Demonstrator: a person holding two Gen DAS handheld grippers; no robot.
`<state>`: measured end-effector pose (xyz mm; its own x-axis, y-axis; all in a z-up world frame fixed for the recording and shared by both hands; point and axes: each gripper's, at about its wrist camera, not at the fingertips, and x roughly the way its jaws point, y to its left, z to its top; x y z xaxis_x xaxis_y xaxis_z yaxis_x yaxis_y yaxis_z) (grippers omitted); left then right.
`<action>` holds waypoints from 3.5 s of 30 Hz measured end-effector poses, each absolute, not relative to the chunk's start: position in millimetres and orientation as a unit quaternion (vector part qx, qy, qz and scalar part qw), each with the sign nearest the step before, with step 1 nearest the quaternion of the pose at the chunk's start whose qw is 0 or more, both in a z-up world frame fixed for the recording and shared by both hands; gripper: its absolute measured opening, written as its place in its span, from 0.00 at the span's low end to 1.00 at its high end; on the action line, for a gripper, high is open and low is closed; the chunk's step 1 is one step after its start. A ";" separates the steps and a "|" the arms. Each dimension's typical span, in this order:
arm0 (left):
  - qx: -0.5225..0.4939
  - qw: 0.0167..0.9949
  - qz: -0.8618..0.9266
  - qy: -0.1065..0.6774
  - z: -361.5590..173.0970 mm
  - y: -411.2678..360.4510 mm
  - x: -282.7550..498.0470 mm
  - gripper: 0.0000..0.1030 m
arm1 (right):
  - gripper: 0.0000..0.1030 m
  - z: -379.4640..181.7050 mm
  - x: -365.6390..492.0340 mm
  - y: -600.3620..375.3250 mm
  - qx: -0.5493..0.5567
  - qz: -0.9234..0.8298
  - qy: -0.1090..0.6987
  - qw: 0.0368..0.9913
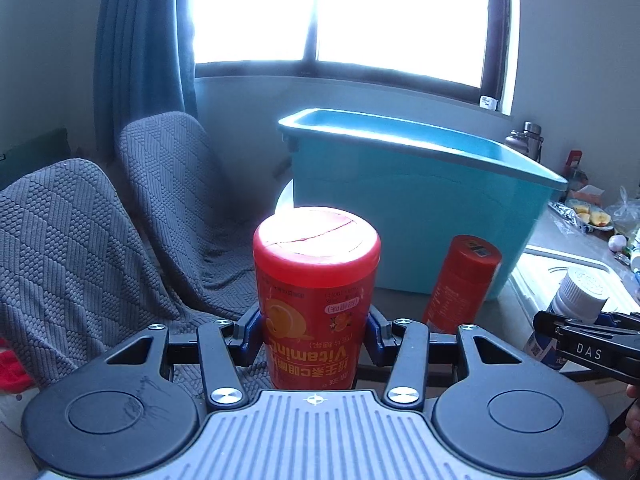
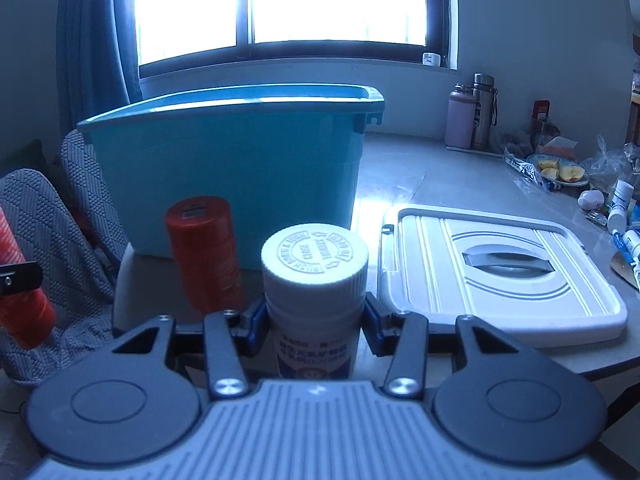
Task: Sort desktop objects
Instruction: 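Carry the red canister and pill bottle over the teal bin with both grippers, then open both grippers to drop the canister and bottle into the bin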
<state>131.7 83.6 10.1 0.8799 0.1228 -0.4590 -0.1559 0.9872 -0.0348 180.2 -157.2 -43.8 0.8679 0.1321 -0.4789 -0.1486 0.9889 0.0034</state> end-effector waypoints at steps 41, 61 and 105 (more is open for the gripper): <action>-0.031 0.978 0.001 0.206 181.7 85.9 109.9 0.49 | 0.46 106.7 155.4 -169.1 -0.013 0.073 0.225 0.972; -0.019 0.976 0.030 0.213 211.3 52.4 211.5 0.49 | 0.46 131.2 242.8 -177.9 -0.026 0.136 0.194 0.971; -0.009 0.932 -0.043 0.360 94.7 108.2 417.6 0.50 | 0.47 42.7 403.9 -109.2 -0.034 0.083 0.359 0.929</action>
